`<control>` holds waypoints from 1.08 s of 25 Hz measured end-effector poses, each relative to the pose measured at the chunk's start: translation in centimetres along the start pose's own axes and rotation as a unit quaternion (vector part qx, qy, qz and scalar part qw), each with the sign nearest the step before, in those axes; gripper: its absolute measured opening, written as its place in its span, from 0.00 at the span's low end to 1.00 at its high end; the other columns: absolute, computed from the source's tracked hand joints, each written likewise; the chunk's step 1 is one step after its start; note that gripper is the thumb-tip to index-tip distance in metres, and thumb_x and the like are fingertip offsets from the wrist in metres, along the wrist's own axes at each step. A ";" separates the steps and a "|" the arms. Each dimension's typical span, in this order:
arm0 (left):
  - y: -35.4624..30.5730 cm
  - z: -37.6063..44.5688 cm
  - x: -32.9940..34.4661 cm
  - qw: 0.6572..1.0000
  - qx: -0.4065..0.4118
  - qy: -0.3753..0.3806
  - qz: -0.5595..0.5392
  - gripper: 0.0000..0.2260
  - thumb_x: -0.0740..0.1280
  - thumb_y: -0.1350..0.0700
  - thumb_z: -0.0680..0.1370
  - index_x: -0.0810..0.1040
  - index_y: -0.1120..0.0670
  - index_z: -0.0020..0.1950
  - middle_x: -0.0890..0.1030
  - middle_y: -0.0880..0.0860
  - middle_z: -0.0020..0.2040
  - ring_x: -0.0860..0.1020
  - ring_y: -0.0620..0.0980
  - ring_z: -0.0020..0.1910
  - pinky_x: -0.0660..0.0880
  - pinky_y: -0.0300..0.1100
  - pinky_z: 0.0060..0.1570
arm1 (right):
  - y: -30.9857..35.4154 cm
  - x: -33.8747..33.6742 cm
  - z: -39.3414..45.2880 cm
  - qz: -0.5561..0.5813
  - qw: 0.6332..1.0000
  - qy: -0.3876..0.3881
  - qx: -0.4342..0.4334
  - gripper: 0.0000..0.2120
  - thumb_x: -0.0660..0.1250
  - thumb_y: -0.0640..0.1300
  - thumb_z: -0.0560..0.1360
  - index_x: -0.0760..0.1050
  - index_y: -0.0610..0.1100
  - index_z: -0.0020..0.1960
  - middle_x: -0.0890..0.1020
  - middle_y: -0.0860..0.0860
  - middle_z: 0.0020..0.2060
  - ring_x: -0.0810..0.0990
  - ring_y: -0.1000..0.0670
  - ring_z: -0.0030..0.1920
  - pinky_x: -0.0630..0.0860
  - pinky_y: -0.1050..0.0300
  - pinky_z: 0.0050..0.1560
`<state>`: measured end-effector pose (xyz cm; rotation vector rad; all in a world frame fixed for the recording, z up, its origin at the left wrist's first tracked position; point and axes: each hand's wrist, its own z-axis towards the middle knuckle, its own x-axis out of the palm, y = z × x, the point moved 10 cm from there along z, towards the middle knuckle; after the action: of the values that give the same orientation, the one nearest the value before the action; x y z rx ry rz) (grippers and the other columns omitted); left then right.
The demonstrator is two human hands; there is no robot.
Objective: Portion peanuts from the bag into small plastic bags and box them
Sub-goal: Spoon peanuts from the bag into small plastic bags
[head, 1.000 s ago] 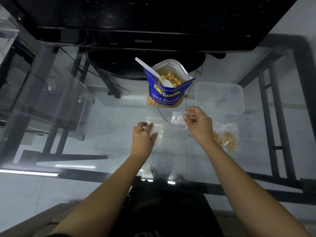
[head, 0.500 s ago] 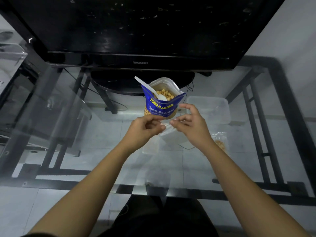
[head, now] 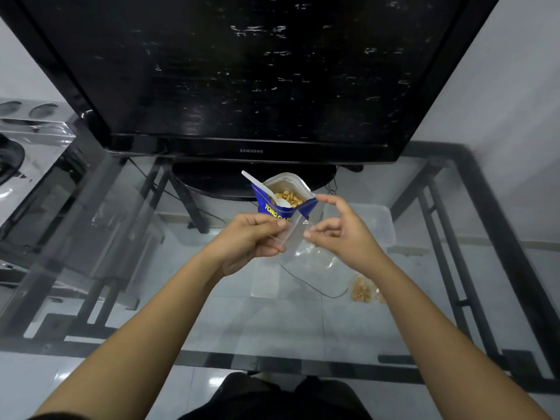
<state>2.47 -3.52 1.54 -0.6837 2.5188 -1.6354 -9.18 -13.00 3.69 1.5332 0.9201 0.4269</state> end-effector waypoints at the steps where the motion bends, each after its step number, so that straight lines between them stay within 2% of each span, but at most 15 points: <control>1: -0.2 0.0 0.1 1.000 0.001 0.004 -0.001 0.07 0.65 0.57 0.77 0.81 0.57 0.45 0.81 0.50 0.35 0.80 0.45 0.29 0.77 0.32 0.29 | 0.4 -0.2 0.0 -0.007 1.000 -0.001 -0.002 0.28 0.74 0.44 0.69 0.65 0.59 0.63 0.85 0.48 0.41 0.80 0.51 0.38 0.78 0.56 0.46; 3: -0.5 0.0 0.3 1.000 0.003 0.013 0.008 0.09 0.65 0.57 0.76 0.81 0.60 0.50 0.81 0.53 0.39 0.81 0.45 0.30 0.77 0.33 0.30 | 0.9 -0.4 -0.1 -0.025 1.000 0.004 -0.003 0.29 0.74 0.44 0.69 0.65 0.58 0.64 0.85 0.49 0.42 0.78 0.54 0.36 0.77 0.60 0.44; 5: -0.7 -0.1 0.4 1.000 0.006 0.021 0.018 0.08 0.66 0.59 0.75 0.81 0.61 0.51 0.82 0.53 0.38 0.81 0.45 0.31 0.77 0.33 0.31 | 1.3 -0.2 -0.2 -0.034 0.999 0.010 -0.008 0.28 0.73 0.45 0.70 0.65 0.57 0.65 0.85 0.49 0.42 0.78 0.54 0.36 0.76 0.61 0.43; 7: -1.2 -0.2 0.4 0.999 0.017 0.018 0.026 0.05 0.66 0.63 0.75 0.82 0.58 0.45 0.82 0.51 0.34 0.80 0.45 0.31 0.78 0.34 0.32 | 1.8 0.0 -0.3 -0.029 0.999 0.016 -0.022 0.28 0.73 0.45 0.70 0.65 0.57 0.64 0.84 0.50 0.42 0.79 0.52 0.38 0.76 0.63 0.44; 9: -2.0 -0.2 -0.1 0.998 0.040 -0.005 0.043 0.09 0.65 0.66 0.75 0.81 0.56 0.40 0.80 0.51 0.32 0.77 0.45 0.31 0.78 0.35 0.34 | 1.8 0.1 -0.3 -0.030 0.999 0.029 -0.024 0.29 0.74 0.45 0.69 0.65 0.56 0.65 0.84 0.52 0.42 0.81 0.54 0.44 0.75 0.67 0.47; 11: -3.1 -0.3 -1.2 0.994 0.075 -0.031 0.078 0.11 0.65 0.67 0.74 0.81 0.54 0.37 0.78 0.53 0.33 0.76 0.44 0.30 0.77 0.34 0.33 | 1.3 -0.1 -0.4 -0.052 0.998 0.039 -0.010 0.30 0.75 0.46 0.67 0.66 0.55 0.64 0.84 0.53 0.40 0.82 0.55 0.42 0.77 0.65 0.48; 13: -4.3 -0.5 -2.1 0.981 0.110 -0.056 0.151 0.11 0.65 0.68 0.74 0.81 0.54 0.37 0.79 0.54 0.33 0.77 0.44 0.29 0.76 0.33 0.33 | 0.6 -0.5 -0.4 -0.030 0.999 0.035 0.007 0.29 0.75 0.45 0.68 0.66 0.54 0.64 0.84 0.51 0.39 0.82 0.54 0.39 0.78 0.58 0.50; 14: -4.8 -0.6 -2.3 0.970 0.126 -0.071 0.197 0.10 0.66 0.67 0.73 0.80 0.54 0.37 0.80 0.54 0.33 0.77 0.43 0.30 0.76 0.33 0.34 | 0.4 -0.8 -0.4 -0.001 0.999 0.034 0.013 0.29 0.74 0.43 0.69 0.66 0.54 0.65 0.84 0.49 0.40 0.82 0.53 0.40 0.79 0.58 0.51; 17: -5.8 -1.2 -2.5 0.932 0.170 -0.130 0.293 0.08 0.66 0.65 0.72 0.80 0.54 0.38 0.81 0.52 0.32 0.78 0.42 0.29 0.76 0.32 0.35 | 0.8 -0.6 -0.5 0.083 0.996 0.039 0.014 0.27 0.70 0.40 0.71 0.65 0.54 0.66 0.84 0.48 0.42 0.83 0.53 0.45 0.79 0.62 0.49; 19: -6.1 -1.4 -2.8 0.921 0.181 -0.163 0.304 0.07 0.66 0.65 0.71 0.80 0.54 0.38 0.81 0.53 0.32 0.77 0.42 0.29 0.76 0.32 0.35 | 0.9 -0.7 -0.3 0.095 0.995 0.033 0.005 0.26 0.70 0.40 0.72 0.65 0.53 0.66 0.83 0.49 0.41 0.83 0.55 0.44 0.78 0.63 0.47; 22: -6.6 -1.3 -3.4 0.923 0.189 -0.174 0.285 0.08 0.66 0.66 0.71 0.80 0.53 0.37 0.80 0.50 0.31 0.77 0.42 0.28 0.76 0.33 0.36 | 0.7 -1.5 0.2 0.097 0.995 -0.006 -0.009 0.25 0.70 0.41 0.72 0.66 0.54 0.66 0.83 0.50 0.44 0.83 0.56 0.46 0.76 0.64 0.46; 23: -6.9 -1.2 -3.5 0.922 0.192 -0.177 0.287 0.08 0.66 0.66 0.71 0.79 0.53 0.38 0.79 0.49 0.31 0.77 0.41 0.29 0.76 0.34 0.36 | 0.6 -1.8 0.4 0.099 0.995 -0.021 -0.011 0.24 0.69 0.40 0.73 0.65 0.55 0.65 0.83 0.51 0.45 0.82 0.56 0.48 0.76 0.63 0.47; 25: -7.3 -1.2 -3.6 0.919 0.192 -0.185 0.290 0.07 0.66 0.65 0.72 0.79 0.54 0.39 0.79 0.49 0.31 0.76 0.38 0.27 0.74 0.30 0.31 | 0.7 -1.9 0.8 0.075 0.996 -0.043 -0.016 0.24 0.65 0.36 0.75 0.64 0.55 0.65 0.81 0.53 0.52 0.80 0.56 0.53 0.75 0.58 0.57; 27: -7.5 -1.1 -3.7 0.923 0.183 -0.188 0.280 0.05 0.65 0.65 0.73 0.79 0.58 0.42 0.78 0.51 0.32 0.76 0.36 0.26 0.67 0.25 0.22 | 1.7 -2.4 0.8 -0.036 0.994 -0.088 -0.051 0.25 0.64 0.37 0.75 0.63 0.52 0.68 0.74 0.53 0.63 0.72 0.59 0.62 0.67 0.56 0.67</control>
<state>7.94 -3.67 8.00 -0.1799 1.8315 -1.5103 -9.57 -15.28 5.68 1.4159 0.8006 0.2769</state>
